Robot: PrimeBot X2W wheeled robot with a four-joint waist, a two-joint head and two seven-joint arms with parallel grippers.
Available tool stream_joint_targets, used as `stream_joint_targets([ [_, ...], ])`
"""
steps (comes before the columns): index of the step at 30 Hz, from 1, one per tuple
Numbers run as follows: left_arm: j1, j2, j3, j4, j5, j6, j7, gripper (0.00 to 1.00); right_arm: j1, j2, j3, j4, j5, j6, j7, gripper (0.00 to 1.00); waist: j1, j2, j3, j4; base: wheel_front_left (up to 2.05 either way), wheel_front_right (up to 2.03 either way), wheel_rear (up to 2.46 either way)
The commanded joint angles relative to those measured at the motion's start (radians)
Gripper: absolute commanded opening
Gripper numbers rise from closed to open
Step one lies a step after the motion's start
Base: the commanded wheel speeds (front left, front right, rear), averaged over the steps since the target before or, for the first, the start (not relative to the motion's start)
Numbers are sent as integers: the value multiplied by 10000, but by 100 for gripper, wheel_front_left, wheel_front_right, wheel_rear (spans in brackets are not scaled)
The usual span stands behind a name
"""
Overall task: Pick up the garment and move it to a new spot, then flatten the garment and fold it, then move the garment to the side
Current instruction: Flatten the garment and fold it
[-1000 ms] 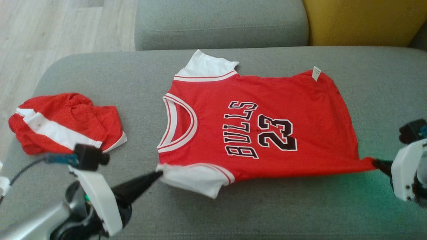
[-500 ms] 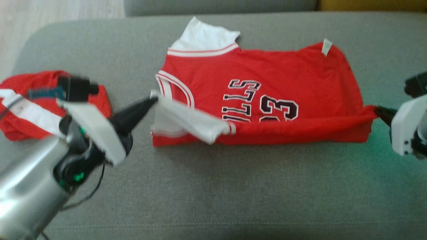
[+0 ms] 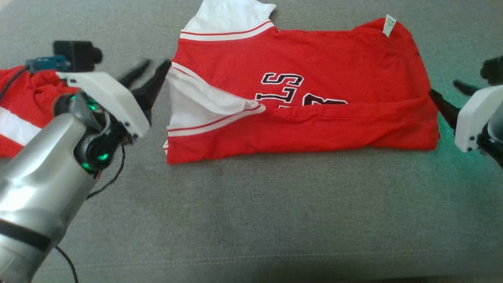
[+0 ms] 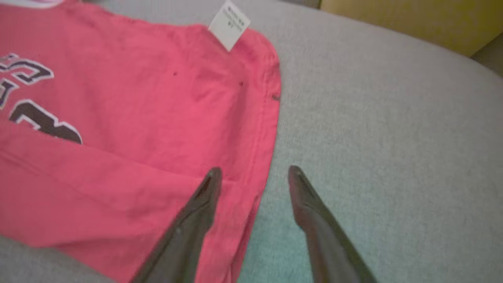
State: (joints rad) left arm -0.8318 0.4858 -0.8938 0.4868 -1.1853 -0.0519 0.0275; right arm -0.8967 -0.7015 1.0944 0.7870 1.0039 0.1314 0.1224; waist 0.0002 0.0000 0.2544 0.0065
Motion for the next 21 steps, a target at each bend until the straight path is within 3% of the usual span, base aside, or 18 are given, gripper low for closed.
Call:
stream_joint_targets([
  [1,-676,306,544,-51,103,113,-197,100,-71,-146,-106,5,-65,-7,-264,100,-2,0,18,-25,0,0,0],
  [5,-781,-174,834,659,246,453,-1193,100,-112,164,-290,729,-377,-7,-1631,100,-2,0,-50,-42,0,0,0],
  [9,-510,-562,1288,941,254,522,-2447,100,156,627,-767,1191,-246,-7,-3162,100,-2,0,-358,-48,0,0,0],
  [13,193,-831,1865,666,629,580,-2864,100,543,946,-1498,1112,-243,-7,-3799,100,-2,0,-762,-14,0,0,0],
  [18,1747,-1387,3822,-717,2253,865,-2888,100,1507,1120,-4152,-288,-1396,-7,-3837,100,-2,0,-1175,48,0,0,0],
  [21,2943,-1827,4776,-1619,3514,715,-2890,100,2728,1500,-6110,-1362,-2668,-7,-3839,100,-2,0,-1400,53,0,0,0],
])
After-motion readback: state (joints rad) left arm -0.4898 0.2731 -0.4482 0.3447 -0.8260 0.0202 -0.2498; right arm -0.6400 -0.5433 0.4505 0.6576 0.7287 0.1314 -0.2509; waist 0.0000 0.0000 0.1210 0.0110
